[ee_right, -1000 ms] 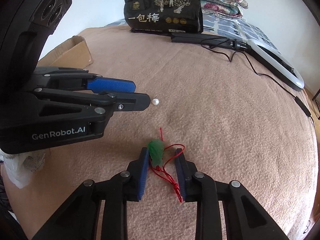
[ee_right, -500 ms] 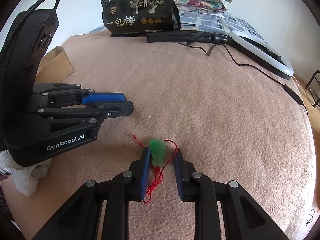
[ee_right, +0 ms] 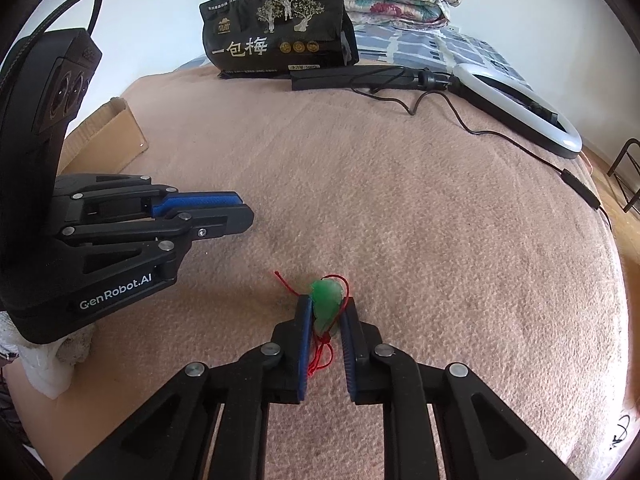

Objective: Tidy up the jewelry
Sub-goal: 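Grasp the green pendant by its string with right gripper while left gripper closes on the pearl, then lift and carry the green pendant and pearl over the box with both grippers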

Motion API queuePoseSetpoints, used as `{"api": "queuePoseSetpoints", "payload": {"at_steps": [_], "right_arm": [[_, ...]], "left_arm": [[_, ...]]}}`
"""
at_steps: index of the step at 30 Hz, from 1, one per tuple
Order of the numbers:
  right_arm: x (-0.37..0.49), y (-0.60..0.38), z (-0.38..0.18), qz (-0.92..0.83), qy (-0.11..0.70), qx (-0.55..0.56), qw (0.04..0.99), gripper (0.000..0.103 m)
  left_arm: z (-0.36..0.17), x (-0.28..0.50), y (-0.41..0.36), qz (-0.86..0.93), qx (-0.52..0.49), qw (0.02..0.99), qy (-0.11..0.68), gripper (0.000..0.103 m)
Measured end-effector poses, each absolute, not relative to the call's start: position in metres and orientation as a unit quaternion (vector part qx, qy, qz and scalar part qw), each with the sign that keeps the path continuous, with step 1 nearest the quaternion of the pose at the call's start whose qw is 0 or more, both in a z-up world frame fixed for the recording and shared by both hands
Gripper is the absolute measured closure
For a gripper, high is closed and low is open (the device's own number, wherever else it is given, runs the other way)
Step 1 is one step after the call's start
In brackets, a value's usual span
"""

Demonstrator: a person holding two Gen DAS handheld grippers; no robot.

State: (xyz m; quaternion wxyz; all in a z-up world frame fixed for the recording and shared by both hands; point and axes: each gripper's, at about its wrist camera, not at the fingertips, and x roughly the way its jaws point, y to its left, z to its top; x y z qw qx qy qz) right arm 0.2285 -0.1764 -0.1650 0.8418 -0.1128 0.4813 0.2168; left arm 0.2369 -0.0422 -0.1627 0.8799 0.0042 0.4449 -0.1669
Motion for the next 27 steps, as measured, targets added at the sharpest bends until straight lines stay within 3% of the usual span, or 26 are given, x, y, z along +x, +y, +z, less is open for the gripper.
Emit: {"api": "queuePoseSetpoints", "payload": {"at_steps": [27], "right_arm": [[0.187, -0.175, -0.073, 0.184, 0.439, -0.101, 0.874, 0.091]], "left_arm": [[-0.063, 0.164, -0.002, -0.152, -0.019, 0.909, 0.388, 0.096]]}}
